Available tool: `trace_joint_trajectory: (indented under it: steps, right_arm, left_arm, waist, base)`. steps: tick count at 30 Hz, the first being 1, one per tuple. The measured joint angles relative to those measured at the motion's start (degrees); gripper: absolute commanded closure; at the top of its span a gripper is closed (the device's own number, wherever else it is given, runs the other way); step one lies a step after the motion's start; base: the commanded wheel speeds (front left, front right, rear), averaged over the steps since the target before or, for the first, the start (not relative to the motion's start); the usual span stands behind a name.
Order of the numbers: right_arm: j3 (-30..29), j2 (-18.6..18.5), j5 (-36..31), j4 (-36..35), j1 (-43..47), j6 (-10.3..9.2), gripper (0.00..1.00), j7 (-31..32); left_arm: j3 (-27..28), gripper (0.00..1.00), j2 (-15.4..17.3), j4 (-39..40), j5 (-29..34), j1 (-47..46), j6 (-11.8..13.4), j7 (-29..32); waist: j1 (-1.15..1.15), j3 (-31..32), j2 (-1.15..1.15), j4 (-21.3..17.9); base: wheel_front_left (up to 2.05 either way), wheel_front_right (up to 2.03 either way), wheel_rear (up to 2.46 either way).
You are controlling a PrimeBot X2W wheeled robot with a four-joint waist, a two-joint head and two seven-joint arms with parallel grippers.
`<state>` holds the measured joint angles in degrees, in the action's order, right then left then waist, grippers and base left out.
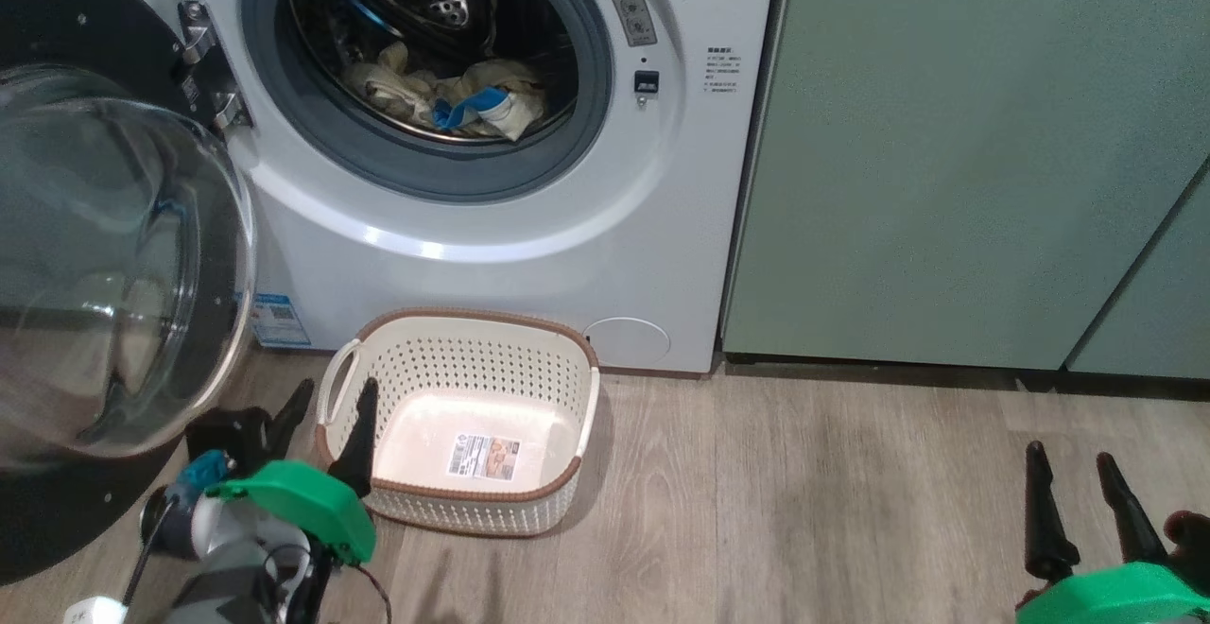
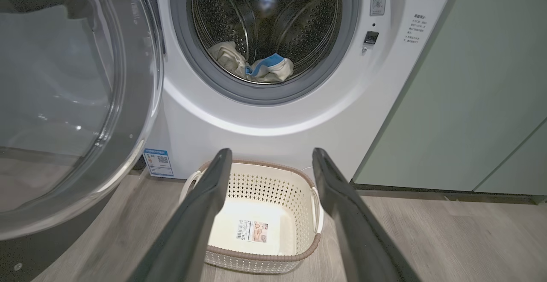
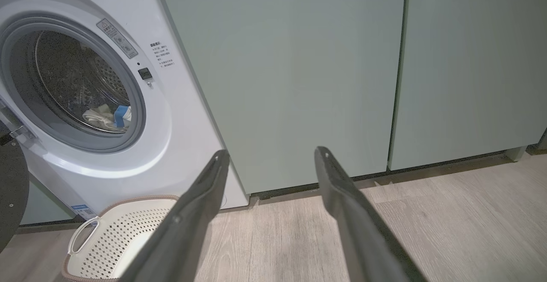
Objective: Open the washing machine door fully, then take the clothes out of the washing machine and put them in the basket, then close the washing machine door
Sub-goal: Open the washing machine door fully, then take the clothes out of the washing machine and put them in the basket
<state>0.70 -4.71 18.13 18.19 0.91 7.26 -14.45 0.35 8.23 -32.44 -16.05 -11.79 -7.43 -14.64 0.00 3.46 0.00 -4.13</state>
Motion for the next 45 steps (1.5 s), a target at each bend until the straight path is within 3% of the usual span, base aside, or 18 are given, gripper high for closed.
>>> trace_joint_trajectory:
  steps: [9, 23, 45]
  right_arm:
    - [0.09, 0.03, 0.0, 0.13, 0.12, 0.0, 0.0, 0.0]
    - [0.03, 0.04, 0.0, 0.11, -0.03, 0.0, 0.0, 0.0]
    - [-0.27, 0.07, 0.0, 0.41, -0.12, 0.0, 0.0, 0.0]
  left_arm:
    - [-1.92, 0.0, 1.48, 0.15, -1.67, 0.1, 0.0, 0.0]
    - [-1.51, 0.0, 1.27, 1.33, -1.68, -0.26, 0.02, 0.0]
    - [0.46, 0.0, 0.79, -0.3, 1.37, -0.31, 0.07, 0.0]
  waist:
    - [0.0, -0.37, 0.0, -0.04]
    - [0.01, -1.23, 0.0, 0.07]
    - [0.0, -1.09, 0.0, -0.28]
  base:
    - [1.49, -1.49, 0.0]
    - [1.76, -1.71, -0.05]
    - [0.14, -0.14, 0.0]
